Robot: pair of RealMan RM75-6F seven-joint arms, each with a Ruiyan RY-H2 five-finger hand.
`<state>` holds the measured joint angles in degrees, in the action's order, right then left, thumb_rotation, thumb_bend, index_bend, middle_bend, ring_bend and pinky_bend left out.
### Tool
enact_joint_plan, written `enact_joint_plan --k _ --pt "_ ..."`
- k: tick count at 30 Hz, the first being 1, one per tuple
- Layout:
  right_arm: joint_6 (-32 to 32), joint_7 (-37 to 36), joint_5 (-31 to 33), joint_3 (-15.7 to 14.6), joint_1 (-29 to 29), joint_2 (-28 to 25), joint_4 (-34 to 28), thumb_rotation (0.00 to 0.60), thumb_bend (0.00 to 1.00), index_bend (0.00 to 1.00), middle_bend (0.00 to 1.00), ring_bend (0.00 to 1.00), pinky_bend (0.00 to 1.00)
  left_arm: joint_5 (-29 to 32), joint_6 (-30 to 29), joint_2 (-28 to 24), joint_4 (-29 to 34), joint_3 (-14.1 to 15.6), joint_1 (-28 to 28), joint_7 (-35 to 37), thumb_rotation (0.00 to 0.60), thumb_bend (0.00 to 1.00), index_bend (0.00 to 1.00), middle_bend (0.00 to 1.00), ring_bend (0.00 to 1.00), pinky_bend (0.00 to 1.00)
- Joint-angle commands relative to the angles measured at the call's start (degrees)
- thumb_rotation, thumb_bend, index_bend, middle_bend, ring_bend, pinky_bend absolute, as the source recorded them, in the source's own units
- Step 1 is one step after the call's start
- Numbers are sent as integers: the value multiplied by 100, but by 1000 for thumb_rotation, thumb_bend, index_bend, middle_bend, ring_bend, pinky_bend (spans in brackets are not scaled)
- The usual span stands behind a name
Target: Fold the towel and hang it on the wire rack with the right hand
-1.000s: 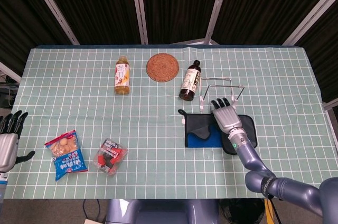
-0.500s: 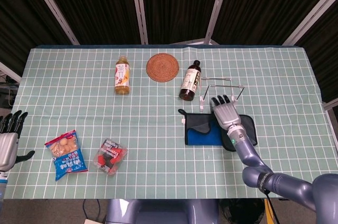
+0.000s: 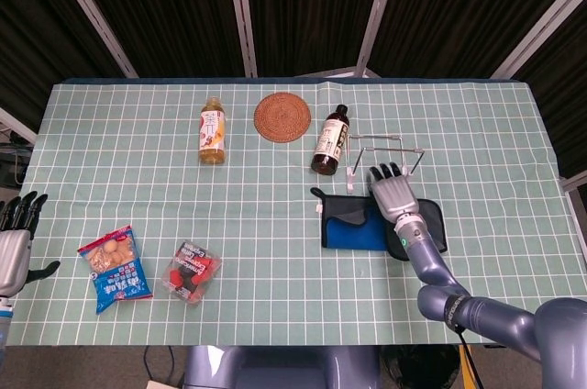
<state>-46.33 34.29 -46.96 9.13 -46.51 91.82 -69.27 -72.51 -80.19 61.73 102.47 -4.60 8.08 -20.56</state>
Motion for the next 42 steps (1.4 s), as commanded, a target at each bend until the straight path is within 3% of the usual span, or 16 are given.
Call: enact_joint_plan --k 1,19,24,28,34,37,42 --pt "-75 -31 -60 -22 20 -57 -93 600 95 260 62 0 0 -6 -1 -3 4 6 1 6 600 0 0 0 0 0" --pt "-715 -157 -569 -371 462 -1094 -1600 600 62 225 58 0 0 -267 -125 -107 100 103 -61 194 600 0 0 0 0 0" --pt "-956 -488 -1206 -536 682 -1432 -2011 600 63 225 58 0 0 -359 -162 -136 130 130 -80 241 600 0 0 0 0 0" --pt "-1568 -1066 -2466 -895 1088 -1833 -2394 600 61 225 58 0 0 -494 -253 -181 195 162 -123 300 600 0 0 0 0 0" --pt "-2050 -1521 -3625 -1400 1468 -1976 -2122 600 67 247 57 0 0 -610 -329 -223 243 196 -169 356 600 0 0 0 0 0" --pt "-2374 -1611 -4204 -1664 1702 -1842 -1638 600 80 297 57 0 0 -689 -383 -237 276 218 -197 358 600 0 0 0 0 0" --pt "-2662 -1799 -4653 -1813 1914 -1574 -983 600 80 342 57 0 0 -731 -397 -235 298 228 -205 339 600 0 0 0 0 0"
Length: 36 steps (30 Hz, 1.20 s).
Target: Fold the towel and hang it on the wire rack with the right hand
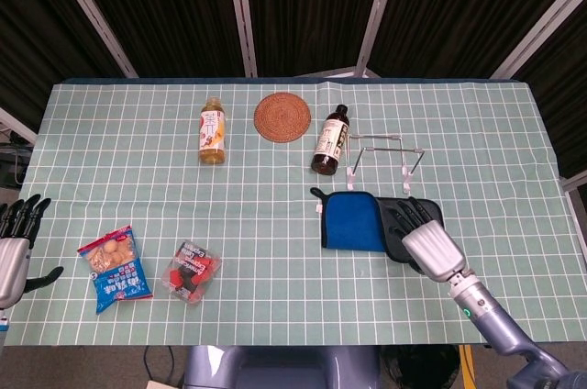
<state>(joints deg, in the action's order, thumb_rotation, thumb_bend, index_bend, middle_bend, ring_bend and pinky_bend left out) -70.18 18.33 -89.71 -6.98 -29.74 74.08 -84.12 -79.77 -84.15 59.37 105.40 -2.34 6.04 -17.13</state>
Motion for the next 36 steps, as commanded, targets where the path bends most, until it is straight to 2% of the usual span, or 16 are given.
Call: enact_joint_plan --k 1,13,21,36 --pt "-303 -228 -436 -216 266 253 618 600 81 348 57 0 0 -13 -3 1 10 1 -2 -10 600 0 0 0 0 0" --pt "-430 -211 -1086 -189 308 1041 1964 600 96 379 57 0 0 69 35 13 -23 -38 6 -33 600 0 0 0 0 0" --pt "-433 -149 -1251 -108 253 1370 2607 600 124 387 57 0 0 118 56 29 -53 -54 9 -45 600 0 0 0 0 0" --pt "-493 -293 -1378 -158 322 1542 3202 600 204 416 57 0 0 165 84 52 -59 -65 19 -103 600 0 0 0 0 0"
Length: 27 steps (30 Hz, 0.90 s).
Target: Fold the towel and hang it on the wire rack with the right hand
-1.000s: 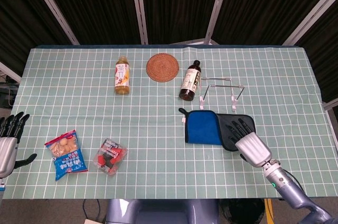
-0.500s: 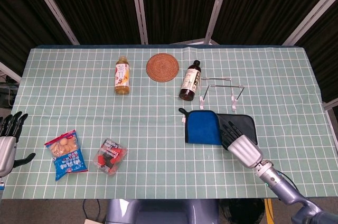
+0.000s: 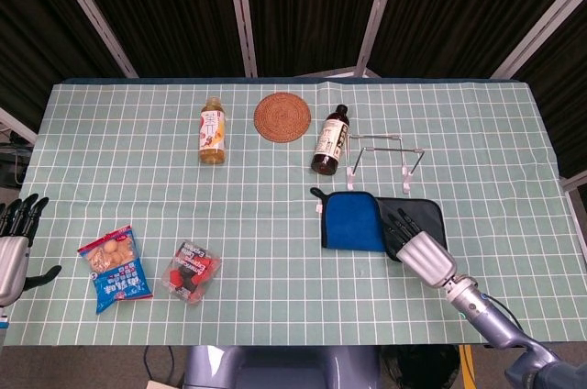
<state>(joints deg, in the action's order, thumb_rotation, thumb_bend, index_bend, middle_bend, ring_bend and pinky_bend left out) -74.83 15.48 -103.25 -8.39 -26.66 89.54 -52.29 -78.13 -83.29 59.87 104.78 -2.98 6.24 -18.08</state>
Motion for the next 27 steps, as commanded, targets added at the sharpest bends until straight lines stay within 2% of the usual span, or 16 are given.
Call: enact_joint_plan --k 1,10,22,27 --pt "-47 -5 -40 -27 25 -16 25 600 204 416 57 0 0 2 -1 4 3 0 0 -16 600 0 0 0 0 0" --pt "-170 -45 -115 -114 150 -135 96 600 201 416 58 0 0 -21 -1 5 13 14 -3 -28 600 0 0 0 0 0" --pt "-241 -236 -210 -83 117 211 691 600 203 416 57 0 0 -35 -10 6 13 18 -11 -34 600 0 0 0 0 0" --pt "-305 -512 -200 -75 124 284 789 600 265 416 57 0 0 -11 12 13 -7 11 -2 -37 600 0 0 0 0 0"
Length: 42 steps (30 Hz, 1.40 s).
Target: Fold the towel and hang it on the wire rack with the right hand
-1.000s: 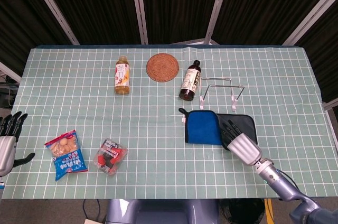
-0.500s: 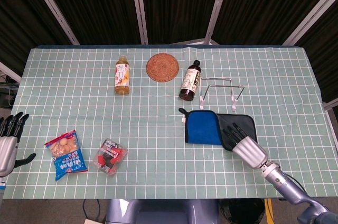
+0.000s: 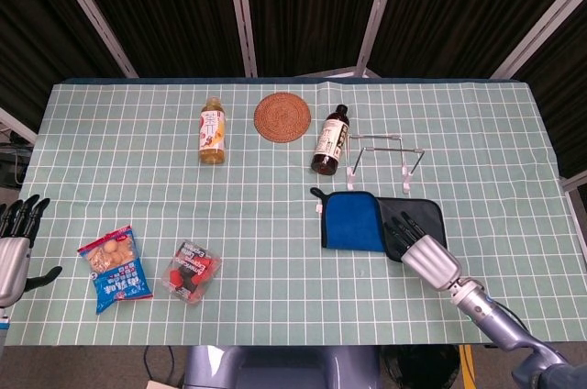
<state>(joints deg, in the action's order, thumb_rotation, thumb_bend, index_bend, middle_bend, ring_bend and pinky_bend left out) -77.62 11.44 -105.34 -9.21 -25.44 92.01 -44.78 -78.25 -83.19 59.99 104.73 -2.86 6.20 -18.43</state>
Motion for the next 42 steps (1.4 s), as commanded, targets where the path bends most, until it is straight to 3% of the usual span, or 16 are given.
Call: enact_joint_plan --k 1,9,22,30,32,37,42 --pt "-26 -186 29 13 8 43 26 600 282 416 57 0 0 3 3 2 -3 0 1 -4 600 0 0 0 0 0" --pt "10 -566 179 75 40 17 -96 600 340 432 64 0 0 -10 -6 1 10 4 -3 -7 600 0 0 0 0 0" --pt "294 -1516 703 332 91 -49 -629 600 405 573 95 0 0 -17 -8 -9 16 4 -8 12 600 0 0 0 0 0" --pt "823 -2199 1512 813 65 -257 -1356 600 412 585 101 0 0 -17 -8 -29 22 2 -13 51 600 0 0 0 0 0" --pt "1102 -2439 1970 1097 46 -344 -1617 600 412 585 101 0 1 -31 -17 -32 30 4 -15 56 600 0 0 0 0 0" --pt "1717 -2462 2721 1482 -38 -548 -2101 600 412 586 102 0 5 -40 -13 -36 36 9 -16 56 600 0 0 0 0 0" --pt "1884 -2330 3042 1655 -68 -568 -2198 600 411 587 101 0 4 -30 -7 -35 36 6 -14 52 600 0 0 0 0 0"
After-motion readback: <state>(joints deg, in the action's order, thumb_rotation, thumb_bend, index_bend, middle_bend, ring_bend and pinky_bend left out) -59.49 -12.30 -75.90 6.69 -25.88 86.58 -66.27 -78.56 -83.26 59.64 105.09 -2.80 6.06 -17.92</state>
